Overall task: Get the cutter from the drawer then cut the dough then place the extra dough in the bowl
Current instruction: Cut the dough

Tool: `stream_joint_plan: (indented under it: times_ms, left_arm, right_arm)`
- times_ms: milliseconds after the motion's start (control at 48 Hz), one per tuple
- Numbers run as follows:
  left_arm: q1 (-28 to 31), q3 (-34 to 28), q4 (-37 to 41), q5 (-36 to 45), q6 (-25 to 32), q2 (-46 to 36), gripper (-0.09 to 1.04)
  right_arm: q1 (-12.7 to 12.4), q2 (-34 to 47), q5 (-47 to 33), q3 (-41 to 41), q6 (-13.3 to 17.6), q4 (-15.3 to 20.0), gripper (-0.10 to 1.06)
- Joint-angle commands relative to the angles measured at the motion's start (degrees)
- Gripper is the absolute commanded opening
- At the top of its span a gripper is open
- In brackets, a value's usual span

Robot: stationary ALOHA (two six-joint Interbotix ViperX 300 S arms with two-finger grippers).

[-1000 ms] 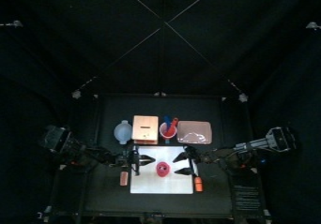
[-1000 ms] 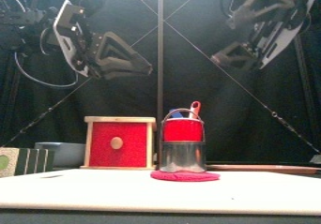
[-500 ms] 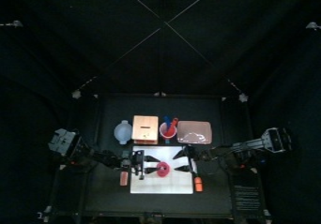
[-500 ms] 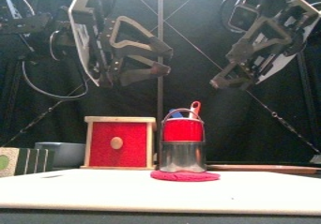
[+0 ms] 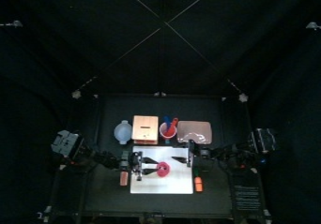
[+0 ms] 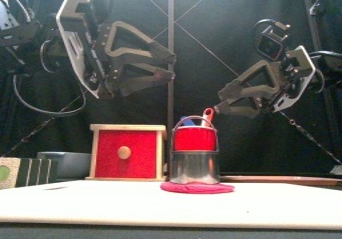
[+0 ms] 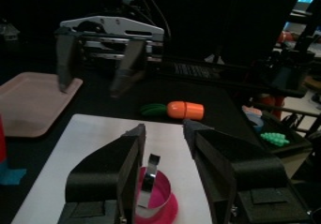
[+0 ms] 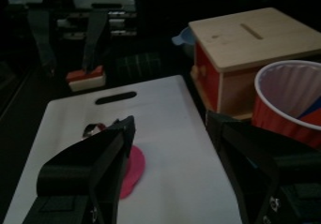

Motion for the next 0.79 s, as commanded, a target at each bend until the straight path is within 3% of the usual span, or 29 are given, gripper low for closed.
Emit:
stream_joint_plan:
  times_ms: [21,125,312,417,792]
  left_arm:
    - [-0.35,-1.14,0.00,-0.53,0.35,1.32,0.74]
    - [-0.35,-1.93,0.00,0.79,1.23,3.08,0.72]
    - [-0.35,-2.64,-0.35,2.99,3.16,3.25,0.72]
    - [0.00,-2.90,-0.35,4.13,3.87,3.16,0.72]
    - [0.18,-3.87,-1.58,10.02,4.13,4.04,0.72]
  right_arm:
    - [5.89,1.93,-2.37,-1.32,-2.46,8.09,0.93]
    - [9.40,3.69,-1.23,-2.46,-2.55,9.40,0.93]
    - [12.22,3.08,3.52,-5.36,-1.49,10.02,0.93]
    - [12.30,2.46,8.17,-7.29,-0.26,9.84,0.93]
    - [12.39,4.22,16.70,-11.51,-0.97,8.35,0.94]
